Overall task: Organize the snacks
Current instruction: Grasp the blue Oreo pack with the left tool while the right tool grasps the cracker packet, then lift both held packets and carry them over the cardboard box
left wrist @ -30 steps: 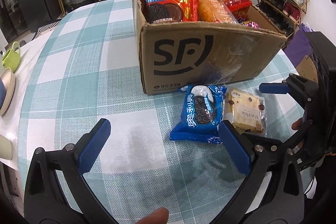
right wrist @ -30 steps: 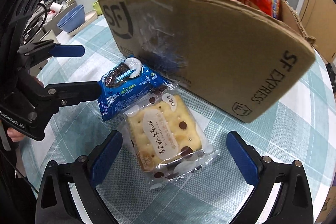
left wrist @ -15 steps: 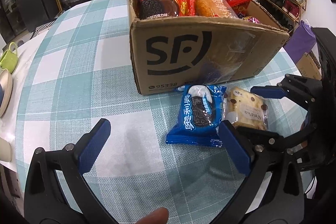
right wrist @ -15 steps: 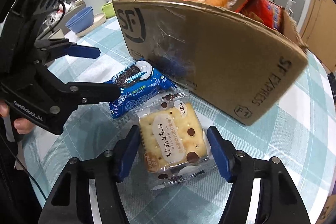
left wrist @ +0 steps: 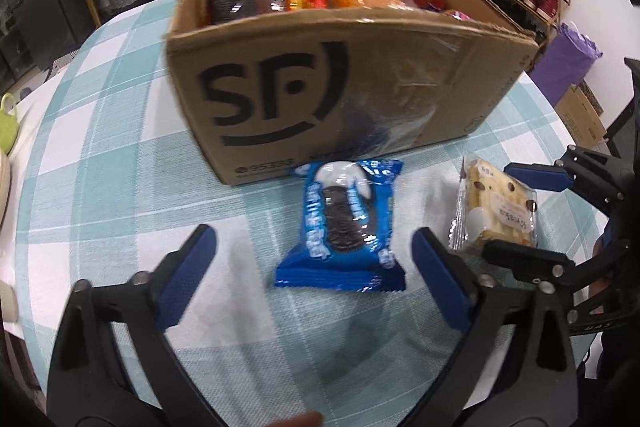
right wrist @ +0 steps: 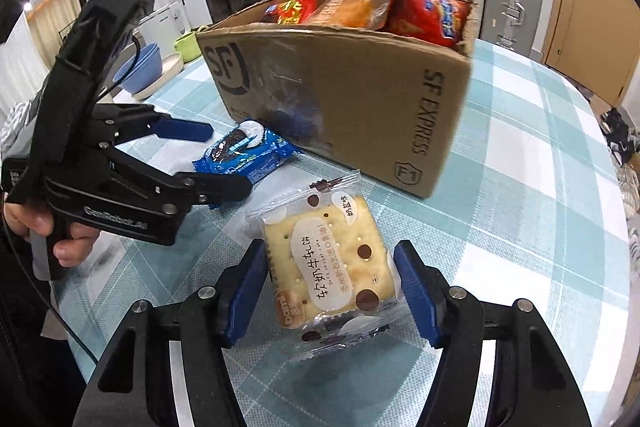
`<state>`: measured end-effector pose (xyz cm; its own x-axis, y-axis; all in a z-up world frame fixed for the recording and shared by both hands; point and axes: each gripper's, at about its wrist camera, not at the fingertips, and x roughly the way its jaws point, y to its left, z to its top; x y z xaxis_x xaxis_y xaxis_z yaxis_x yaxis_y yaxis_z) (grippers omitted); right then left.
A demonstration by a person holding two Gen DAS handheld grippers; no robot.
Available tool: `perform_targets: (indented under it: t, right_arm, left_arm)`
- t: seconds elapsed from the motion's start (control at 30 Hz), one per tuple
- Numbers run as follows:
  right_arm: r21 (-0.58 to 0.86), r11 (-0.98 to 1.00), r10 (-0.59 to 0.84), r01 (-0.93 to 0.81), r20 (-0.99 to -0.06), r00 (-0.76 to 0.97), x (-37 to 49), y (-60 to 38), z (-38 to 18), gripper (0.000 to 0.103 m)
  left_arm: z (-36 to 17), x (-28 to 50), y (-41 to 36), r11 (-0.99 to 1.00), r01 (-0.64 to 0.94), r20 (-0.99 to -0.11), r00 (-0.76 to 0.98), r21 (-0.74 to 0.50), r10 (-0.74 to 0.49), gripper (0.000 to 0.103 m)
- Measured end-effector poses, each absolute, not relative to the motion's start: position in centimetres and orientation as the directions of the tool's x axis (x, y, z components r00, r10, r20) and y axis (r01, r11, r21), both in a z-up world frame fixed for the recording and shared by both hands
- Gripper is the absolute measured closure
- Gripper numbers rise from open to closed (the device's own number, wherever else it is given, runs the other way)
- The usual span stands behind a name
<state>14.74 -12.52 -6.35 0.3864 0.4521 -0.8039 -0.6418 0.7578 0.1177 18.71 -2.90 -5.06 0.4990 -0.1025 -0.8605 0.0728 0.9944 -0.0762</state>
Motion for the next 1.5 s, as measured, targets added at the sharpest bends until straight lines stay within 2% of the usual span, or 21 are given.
perform_targets:
  t: [0.07,0.13,0.23,0.27,0.53,0.83,1.5]
  right_arm:
    - [0.119,0.762,0.453,-0.637,-0.801,0.391,14.7,-12.8,-6.2,0.037]
    - [0.119,0.764,0.454,-0.635,-0.798,0.396,14.7,-13.3,-6.0,0.037]
    - [0.120,0.768,0.456,-0.629,-0.793,0.404,14.4,-14.0,-5.5,0.037]
    - [0.121,0.769,0.457,-0.628,-0.791,0.407,14.3,-14.1,-5.4,0.037]
    - [0.122,0.773,0.473,-0.623,-0.765,0.437,13.7,-14.9,-3.9,0.037]
    - [0.117,0.775,0.504,-0.621,-0.708,0.495,12.7,-15.2,-1.0,0.037]
    - [0.101,0.802,0.519,-0.588,-0.606,0.603,14.0,-14.8,4.2,0.037]
  left_arm:
    - [-5.3,18.9,-3.7,0.993,0.092,-0.864,0.493,-0.068,-0.105,0.023]
    - [-5.6,19.1,-4.1,0.992,0.103,-0.866,0.488,-0.067,-0.109,0.041]
    - [-5.6,19.0,-4.6,0.989,0.123,-0.861,0.492,-0.078,-0.130,0.061]
    - [-5.5,18.9,-4.8,0.989,0.130,-0.860,0.494,-0.077,-0.132,0.062]
    - [-4.3,17.7,-5.2,0.985,0.143,-0.840,0.520,-0.097,-0.158,0.062]
    - [-0.5,15.8,-4.9,0.983,0.121,-0.782,0.596,-0.135,-0.180,0.062]
    - [6.7,14.1,0.1,0.987,0.026,-0.688,0.714,-0.159,-0.129,0.062]
